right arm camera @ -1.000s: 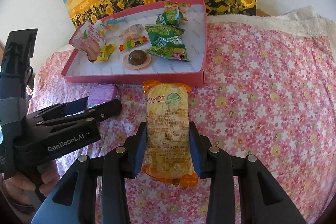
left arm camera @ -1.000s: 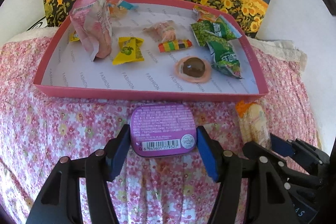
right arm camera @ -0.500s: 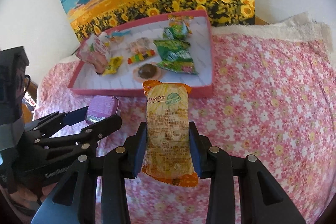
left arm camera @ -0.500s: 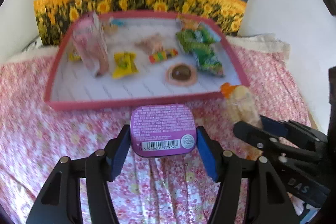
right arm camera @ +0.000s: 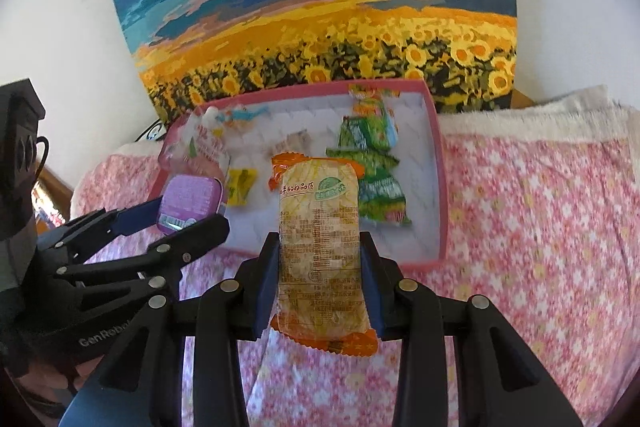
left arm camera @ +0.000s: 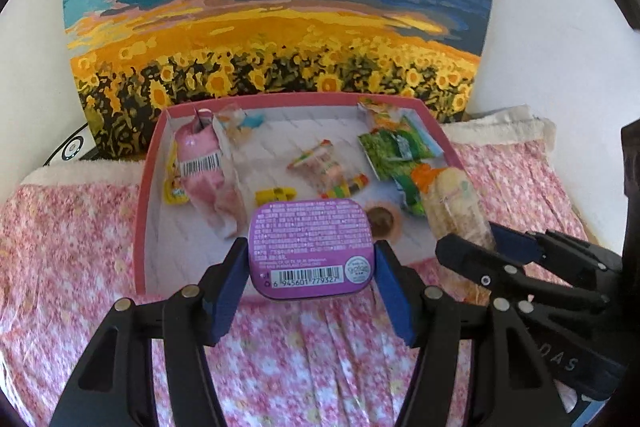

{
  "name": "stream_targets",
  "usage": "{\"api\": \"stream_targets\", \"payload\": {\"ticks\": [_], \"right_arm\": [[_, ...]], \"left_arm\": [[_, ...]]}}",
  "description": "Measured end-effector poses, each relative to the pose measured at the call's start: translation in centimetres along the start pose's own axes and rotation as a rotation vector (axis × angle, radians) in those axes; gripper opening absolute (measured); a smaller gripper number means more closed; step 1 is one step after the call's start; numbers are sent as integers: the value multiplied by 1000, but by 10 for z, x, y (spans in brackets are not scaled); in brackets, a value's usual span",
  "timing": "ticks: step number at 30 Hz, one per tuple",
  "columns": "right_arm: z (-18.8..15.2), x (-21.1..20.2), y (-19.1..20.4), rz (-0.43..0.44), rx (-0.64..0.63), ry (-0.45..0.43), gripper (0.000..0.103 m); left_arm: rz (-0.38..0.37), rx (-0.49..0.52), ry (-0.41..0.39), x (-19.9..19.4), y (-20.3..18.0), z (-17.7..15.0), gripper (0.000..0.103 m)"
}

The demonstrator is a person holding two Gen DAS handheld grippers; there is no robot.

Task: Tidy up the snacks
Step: 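Carry the purple tin in left tool while right tool carries cracker roll into box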

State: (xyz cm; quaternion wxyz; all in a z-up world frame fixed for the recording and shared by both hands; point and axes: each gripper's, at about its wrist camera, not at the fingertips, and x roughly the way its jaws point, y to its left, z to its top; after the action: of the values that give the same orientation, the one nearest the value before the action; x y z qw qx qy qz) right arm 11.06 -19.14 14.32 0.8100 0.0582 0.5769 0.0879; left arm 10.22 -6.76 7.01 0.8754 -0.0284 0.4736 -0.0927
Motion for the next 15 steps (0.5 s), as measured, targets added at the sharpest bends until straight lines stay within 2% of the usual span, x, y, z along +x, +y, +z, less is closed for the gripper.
{"api": "stream_targets", "payload": {"ticks": [13,15], "right_arm": [[28,27,-15,-6,26,6,40],[30,30,-17,-2,34,6,49]], "left_arm": [[4,-51,46,39,14,21,65],[6,-54,49,43,15,22,65]]}}
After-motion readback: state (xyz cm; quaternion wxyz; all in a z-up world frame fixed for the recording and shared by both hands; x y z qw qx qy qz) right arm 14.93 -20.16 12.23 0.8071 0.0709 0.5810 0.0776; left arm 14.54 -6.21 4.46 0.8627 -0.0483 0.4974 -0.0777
